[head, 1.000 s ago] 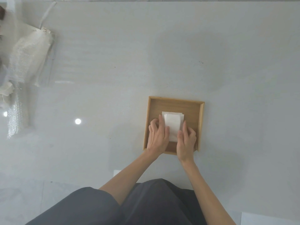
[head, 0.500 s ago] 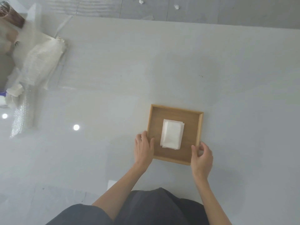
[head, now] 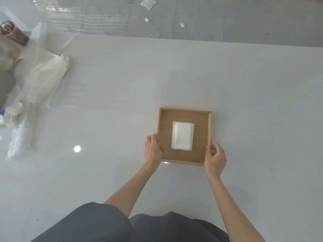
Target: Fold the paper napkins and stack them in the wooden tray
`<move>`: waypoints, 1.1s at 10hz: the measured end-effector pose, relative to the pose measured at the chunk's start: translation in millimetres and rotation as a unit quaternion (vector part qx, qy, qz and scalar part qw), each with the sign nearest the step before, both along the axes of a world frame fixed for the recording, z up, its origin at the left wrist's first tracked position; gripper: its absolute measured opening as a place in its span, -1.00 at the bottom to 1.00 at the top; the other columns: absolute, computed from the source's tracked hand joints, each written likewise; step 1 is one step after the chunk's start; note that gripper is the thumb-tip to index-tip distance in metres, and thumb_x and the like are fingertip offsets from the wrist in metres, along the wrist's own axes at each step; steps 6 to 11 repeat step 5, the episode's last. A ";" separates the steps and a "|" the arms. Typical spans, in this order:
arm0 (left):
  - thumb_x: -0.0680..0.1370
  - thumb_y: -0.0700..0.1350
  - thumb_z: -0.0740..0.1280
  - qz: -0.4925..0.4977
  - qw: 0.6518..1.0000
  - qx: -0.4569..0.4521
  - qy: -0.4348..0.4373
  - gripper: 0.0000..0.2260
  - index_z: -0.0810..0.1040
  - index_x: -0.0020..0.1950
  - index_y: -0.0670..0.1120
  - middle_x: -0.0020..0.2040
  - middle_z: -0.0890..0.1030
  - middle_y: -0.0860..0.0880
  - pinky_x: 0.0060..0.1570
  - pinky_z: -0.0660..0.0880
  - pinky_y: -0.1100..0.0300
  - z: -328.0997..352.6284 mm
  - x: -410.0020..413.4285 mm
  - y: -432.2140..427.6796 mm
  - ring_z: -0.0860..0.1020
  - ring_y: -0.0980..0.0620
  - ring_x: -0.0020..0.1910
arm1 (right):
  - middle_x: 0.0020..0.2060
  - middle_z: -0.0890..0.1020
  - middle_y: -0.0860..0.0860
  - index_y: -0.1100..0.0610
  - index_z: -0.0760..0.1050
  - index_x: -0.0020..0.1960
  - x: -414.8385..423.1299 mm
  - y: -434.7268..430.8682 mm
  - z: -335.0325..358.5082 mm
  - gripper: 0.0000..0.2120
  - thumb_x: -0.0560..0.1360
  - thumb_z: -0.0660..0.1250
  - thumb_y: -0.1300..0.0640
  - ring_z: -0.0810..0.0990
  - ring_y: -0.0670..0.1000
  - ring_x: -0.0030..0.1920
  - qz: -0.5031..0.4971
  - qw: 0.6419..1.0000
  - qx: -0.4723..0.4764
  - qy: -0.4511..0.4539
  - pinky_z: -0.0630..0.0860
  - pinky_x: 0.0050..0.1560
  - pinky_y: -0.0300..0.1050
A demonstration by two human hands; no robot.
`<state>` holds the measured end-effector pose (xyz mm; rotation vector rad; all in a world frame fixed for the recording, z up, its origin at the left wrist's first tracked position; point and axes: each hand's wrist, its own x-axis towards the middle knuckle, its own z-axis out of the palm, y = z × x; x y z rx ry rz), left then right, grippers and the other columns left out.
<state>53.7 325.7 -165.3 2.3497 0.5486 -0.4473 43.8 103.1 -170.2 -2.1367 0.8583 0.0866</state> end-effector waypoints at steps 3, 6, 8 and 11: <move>0.69 -0.02 0.21 0.018 0.998 -0.064 0.015 -0.56 0.24 0.55 -0.10 0.34 0.37 -0.13 0.32 0.38 0.03 0.6 -18.5 16.4 0.42 -0.14 0.33 | 0.27 0.57 0.18 0.18 0.41 0.47 -12.0 -11.0 11.1 -0.56 0.62 0.34 0.09 0.51 0.22 0.26 0.095 0.996 0.001 -0.005 0.49 0.27 0.14; 0.65 0.07 0.29 -0.112 0.988 -0.012 -0.102 -0.50 0.30 0.56 0.00 0.54 0.27 -0.08 0.44 0.30 -0.05 55.3 -9.7 32.1 0.25 -0.14 0.51 | 0.42 0.49 0.11 0.10 0.32 0.55 -14.5 -14.9 61.9 -0.40 0.58 0.39 -0.02 0.37 0.14 0.45 0.210 0.970 -0.078 -0.096 0.36 0.38 0.03; 0.65 0.07 0.29 -0.112 0.988 -0.012 -0.102 -0.50 0.30 0.56 0.00 0.54 0.27 -0.08 0.44 0.30 -0.05 55.3 -9.7 32.1 0.25 -0.14 0.51 | 0.42 0.49 0.11 0.10 0.32 0.55 -14.5 -14.9 61.9 -0.40 0.58 0.39 -0.02 0.37 0.14 0.45 0.210 0.970 -0.078 -0.096 0.36 0.38 0.03; 0.65 0.07 0.29 -0.112 0.988 -0.012 -0.102 -0.50 0.30 0.56 0.00 0.54 0.27 -0.08 0.44 0.30 -0.05 55.3 -9.7 32.1 0.25 -0.14 0.51 | 0.42 0.49 0.11 0.10 0.32 0.55 -14.5 -14.9 61.9 -0.40 0.58 0.39 -0.02 0.37 0.14 0.45 0.210 0.970 -0.078 -0.096 0.36 0.38 0.03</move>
